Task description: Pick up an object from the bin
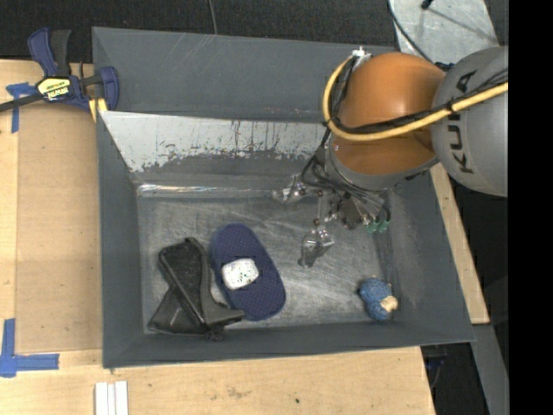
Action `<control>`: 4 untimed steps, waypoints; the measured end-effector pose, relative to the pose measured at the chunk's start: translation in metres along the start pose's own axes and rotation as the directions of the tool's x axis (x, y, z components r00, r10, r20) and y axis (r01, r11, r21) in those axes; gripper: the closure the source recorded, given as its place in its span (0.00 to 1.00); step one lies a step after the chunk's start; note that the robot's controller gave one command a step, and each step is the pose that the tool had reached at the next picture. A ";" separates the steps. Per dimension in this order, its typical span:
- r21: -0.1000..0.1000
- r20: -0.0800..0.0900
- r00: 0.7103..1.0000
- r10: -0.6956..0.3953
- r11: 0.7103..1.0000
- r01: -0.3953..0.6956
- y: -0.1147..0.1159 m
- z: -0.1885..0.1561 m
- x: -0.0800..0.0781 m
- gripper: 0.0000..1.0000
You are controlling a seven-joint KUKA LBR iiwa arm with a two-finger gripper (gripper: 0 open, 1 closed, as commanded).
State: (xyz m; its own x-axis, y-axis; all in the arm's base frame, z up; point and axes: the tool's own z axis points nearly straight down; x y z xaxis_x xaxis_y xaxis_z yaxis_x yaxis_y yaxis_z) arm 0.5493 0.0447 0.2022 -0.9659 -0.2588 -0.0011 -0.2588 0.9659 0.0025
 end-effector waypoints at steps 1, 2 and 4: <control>0.005 0.005 0.998 0.069 0.998 -0.069 0.040 0.117 -0.028 0.00; 0.005 -0.002 0.998 0.068 0.998 -0.068 0.041 0.119 -0.027 1.00; -0.004 -0.008 1.000 -0.011 1.000 0.011 0.043 0.124 -0.075 1.00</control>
Offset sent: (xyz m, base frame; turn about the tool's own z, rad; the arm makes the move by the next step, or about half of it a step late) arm 0.0150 0.0527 -0.1322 0.0682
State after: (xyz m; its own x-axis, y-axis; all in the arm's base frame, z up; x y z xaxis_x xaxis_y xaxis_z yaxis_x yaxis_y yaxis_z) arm 0.6104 0.1062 0.0784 -0.9629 -0.2698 0.0066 -0.2697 0.9629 0.0067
